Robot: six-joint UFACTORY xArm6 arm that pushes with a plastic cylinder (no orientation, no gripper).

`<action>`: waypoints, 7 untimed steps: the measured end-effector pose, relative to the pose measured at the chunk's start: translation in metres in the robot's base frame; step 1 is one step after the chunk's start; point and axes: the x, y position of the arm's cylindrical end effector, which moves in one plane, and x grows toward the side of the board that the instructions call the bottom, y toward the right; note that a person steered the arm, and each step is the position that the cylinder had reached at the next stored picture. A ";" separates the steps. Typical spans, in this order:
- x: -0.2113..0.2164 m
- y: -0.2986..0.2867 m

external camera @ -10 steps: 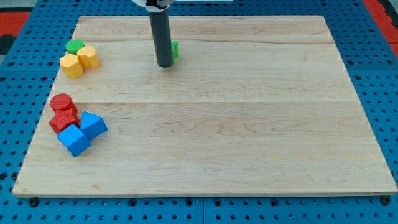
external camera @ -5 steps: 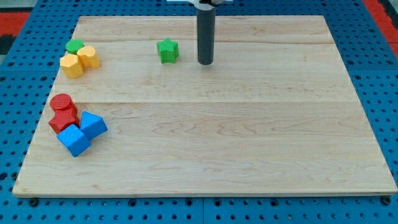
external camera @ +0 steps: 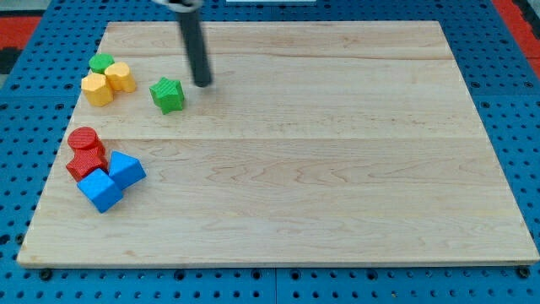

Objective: Move the green star to the group of blocks

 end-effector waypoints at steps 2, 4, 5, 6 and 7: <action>0.043 -0.040; 0.039 -0.102; 0.040 -0.108; 0.040 -0.107; 0.040 -0.100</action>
